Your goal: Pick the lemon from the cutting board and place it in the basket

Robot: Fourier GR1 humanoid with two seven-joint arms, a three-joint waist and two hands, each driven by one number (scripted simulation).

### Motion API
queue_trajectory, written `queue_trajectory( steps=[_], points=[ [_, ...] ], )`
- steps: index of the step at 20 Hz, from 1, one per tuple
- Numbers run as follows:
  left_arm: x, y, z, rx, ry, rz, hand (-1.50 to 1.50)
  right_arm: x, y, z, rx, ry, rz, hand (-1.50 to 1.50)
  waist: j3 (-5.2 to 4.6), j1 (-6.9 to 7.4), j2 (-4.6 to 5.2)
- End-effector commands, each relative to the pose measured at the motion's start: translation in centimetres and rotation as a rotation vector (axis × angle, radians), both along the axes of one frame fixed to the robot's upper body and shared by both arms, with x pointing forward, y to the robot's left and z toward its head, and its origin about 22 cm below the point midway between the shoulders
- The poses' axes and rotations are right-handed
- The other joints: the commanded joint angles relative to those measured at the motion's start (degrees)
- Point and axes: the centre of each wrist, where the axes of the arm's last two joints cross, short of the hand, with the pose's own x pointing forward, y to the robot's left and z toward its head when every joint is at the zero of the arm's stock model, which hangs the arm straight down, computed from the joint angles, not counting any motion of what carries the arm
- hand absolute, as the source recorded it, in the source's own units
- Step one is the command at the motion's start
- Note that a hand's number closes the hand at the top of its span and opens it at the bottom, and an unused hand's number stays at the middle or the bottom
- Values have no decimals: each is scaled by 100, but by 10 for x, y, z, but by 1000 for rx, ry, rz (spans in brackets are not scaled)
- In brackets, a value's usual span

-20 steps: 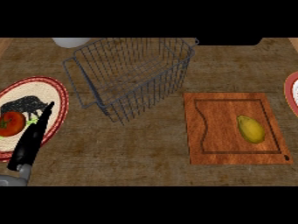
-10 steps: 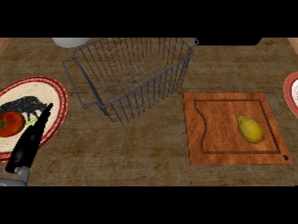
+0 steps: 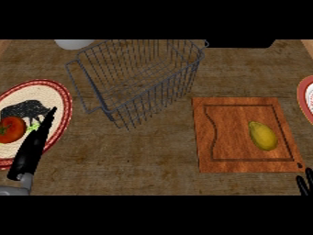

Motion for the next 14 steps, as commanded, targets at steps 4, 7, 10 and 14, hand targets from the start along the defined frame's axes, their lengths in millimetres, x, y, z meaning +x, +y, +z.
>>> queue_trajectory(
  steps=[4,7,10,14],
  points=[
    [3,-4,8,16,6,7,0,47,15,-17,88,5,-33,-150,106,97,36],
    [11,-4,0,7,15,12,0,50,24,-12,98,-4,-33,-150,101,50,42],
    [-8,6,-17,-3,29,-6,0,49,17,-24,73,7,-38,-150,103,50,36],
    [9,-3,3,-7,-7,3,0,76,19,-24,83,0,-49,-150,106,77,41]
  ],
)
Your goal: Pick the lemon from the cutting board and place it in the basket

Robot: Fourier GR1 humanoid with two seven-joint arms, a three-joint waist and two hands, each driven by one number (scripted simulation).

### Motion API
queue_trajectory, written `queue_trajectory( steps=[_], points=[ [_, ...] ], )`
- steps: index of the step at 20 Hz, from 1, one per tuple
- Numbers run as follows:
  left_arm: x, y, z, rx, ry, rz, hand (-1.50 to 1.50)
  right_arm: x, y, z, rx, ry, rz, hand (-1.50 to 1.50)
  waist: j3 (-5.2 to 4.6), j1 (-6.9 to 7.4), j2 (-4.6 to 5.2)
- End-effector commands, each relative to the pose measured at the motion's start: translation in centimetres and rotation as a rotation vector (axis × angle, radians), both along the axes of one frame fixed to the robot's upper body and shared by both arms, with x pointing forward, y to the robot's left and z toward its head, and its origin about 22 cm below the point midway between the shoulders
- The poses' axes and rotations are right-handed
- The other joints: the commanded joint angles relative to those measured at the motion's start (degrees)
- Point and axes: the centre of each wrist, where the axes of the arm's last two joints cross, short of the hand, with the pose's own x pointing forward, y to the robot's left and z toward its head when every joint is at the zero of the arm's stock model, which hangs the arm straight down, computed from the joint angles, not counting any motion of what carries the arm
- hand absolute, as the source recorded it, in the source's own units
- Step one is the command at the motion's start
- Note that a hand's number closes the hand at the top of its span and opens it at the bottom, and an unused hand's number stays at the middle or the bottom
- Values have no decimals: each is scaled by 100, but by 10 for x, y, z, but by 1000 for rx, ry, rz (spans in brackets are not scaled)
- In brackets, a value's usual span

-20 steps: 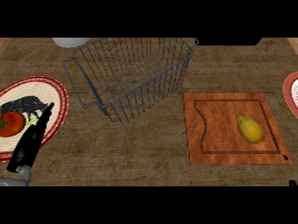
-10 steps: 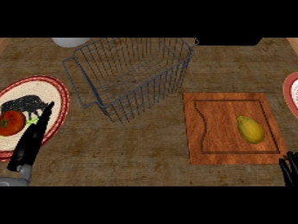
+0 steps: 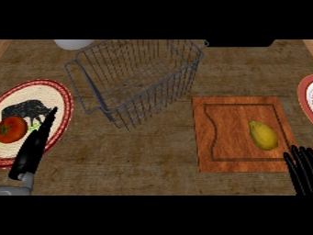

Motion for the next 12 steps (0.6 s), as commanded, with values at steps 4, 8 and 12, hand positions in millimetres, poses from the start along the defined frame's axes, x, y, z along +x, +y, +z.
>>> queue_trajectory(
  steps=[4,8,12],
  points=[
    [3,3,2,9,18,-2,0,26,35,-15,124,-88,-98,-150,66,58,10],
    [-1,-7,-10,-2,10,0,0,46,21,-12,144,-75,-117,-150,67,84,15],
    [-6,13,-9,2,8,-4,0,53,28,-12,157,-70,-83,-150,65,99,9]
  ],
)
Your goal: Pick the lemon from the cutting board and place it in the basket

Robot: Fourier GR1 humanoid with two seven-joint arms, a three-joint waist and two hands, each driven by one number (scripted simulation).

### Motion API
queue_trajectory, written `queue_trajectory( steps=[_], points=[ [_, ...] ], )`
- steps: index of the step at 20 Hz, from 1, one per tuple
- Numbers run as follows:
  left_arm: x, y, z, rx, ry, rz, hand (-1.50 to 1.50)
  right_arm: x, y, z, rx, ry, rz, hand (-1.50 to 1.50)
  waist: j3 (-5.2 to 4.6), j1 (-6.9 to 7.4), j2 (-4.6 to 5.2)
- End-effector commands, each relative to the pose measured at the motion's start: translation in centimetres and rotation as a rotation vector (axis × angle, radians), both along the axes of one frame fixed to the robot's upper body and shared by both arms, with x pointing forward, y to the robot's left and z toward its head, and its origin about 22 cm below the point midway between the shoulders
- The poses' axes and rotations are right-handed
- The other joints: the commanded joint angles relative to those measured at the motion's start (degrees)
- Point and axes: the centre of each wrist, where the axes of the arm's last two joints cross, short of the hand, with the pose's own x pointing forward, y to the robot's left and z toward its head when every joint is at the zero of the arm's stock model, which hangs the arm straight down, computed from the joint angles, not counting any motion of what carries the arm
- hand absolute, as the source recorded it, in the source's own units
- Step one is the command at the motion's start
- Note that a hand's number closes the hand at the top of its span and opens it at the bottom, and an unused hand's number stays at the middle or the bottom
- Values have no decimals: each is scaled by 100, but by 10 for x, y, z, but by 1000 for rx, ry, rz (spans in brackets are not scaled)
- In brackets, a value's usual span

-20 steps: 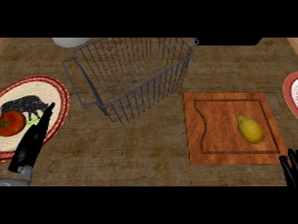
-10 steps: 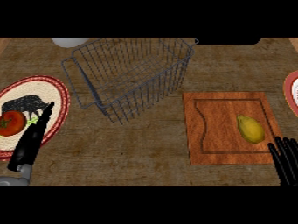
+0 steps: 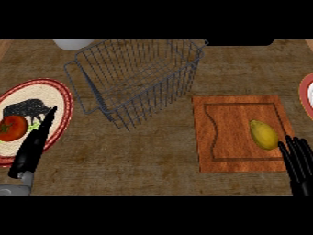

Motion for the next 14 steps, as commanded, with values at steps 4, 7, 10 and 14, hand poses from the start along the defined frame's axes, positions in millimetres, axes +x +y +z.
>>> queue_trajectory(
  steps=[4,7,10,14],
  points=[
    [-2,-4,-11,3,7,7,0,45,18,10,140,-90,-46,-150,-3,83,-15],
    [1,-2,-12,9,25,1,0,54,25,0,124,-66,-76,-150,-3,87,-7],
    [5,21,8,-6,31,6,0,54,36,-8,91,7,-77,150,-4,88,-17],
    [10,13,11,18,24,-6,0,81,24,-11,121,64,0,150,0,103,-13]
  ],
)
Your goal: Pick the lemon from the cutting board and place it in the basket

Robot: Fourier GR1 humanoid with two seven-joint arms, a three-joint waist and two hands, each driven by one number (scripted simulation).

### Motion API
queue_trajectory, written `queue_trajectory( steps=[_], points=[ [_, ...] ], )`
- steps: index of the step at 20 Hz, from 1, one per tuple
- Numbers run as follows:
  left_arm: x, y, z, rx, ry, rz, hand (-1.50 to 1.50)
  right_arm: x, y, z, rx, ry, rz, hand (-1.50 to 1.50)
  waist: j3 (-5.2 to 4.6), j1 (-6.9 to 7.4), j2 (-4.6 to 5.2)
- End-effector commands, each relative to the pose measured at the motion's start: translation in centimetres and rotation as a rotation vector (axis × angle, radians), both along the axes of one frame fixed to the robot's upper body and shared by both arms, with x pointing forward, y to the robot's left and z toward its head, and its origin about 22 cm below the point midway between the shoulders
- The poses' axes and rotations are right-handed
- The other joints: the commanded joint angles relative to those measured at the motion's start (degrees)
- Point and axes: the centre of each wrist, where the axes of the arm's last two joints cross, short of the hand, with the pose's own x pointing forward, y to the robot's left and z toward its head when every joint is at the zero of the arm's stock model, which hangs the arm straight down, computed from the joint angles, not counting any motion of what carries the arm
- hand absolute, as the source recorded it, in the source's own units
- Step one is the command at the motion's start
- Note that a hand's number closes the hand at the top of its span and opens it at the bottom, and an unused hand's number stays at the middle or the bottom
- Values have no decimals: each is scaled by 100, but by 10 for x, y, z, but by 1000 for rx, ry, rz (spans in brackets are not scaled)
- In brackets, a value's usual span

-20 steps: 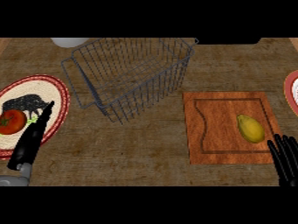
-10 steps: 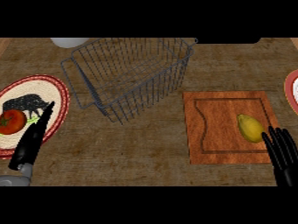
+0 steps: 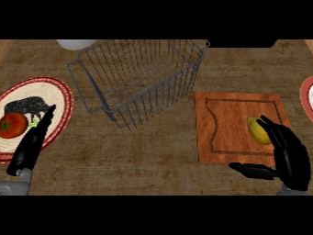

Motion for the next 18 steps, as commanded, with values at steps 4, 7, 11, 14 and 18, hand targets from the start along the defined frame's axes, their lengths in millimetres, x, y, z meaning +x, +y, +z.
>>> queue_trajectory(
  steps=[4,7,11,14,18],
  points=[
    [-7,2,-7,14,16,8,0,5,32,-28,42,70,135,150,34,41,42],
    [-12,-10,-13,-8,25,16,0,16,25,-9,-24,73,135,150,29,20,35],
    [-13,5,-7,13,15,26,0,9,45,-30,-60,27,152,150,32,32,39],
    [-2,14,-5,-18,21,22,0,19,37,-18,-77,-81,87,150,32,6,43],
    [-6,4,-5,1,21,26,0,16,44,-1,-40,-222,41,150,31,-20,26]
  ],
)
